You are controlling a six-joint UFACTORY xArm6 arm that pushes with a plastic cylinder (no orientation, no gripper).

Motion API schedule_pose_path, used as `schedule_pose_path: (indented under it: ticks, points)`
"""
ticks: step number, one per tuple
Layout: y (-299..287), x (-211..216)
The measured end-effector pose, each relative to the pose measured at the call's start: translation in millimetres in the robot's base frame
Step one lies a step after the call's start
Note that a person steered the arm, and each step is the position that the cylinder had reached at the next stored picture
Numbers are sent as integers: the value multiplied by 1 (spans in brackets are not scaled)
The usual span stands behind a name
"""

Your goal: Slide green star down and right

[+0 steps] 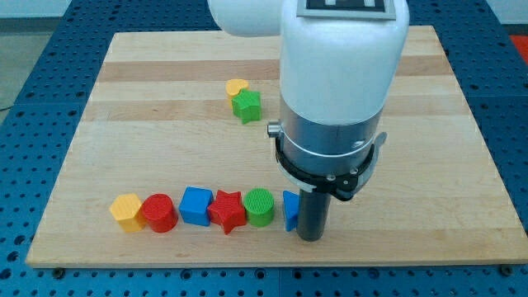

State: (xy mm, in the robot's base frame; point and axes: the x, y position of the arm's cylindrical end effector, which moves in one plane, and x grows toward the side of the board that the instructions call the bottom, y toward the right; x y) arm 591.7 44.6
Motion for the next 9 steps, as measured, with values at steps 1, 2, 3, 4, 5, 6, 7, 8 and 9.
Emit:
schedule_pose_path:
  ticks: [1,2,3,4,5,6,7,8,9]
  points:
    - [30,-8]
    - [77,-44]
    - [94,-104]
    - [84,-168]
    - [34,-216]
    - [-14,-243]
    - [-59,-229]
    - [-93,-192]
    - [-100,-188]
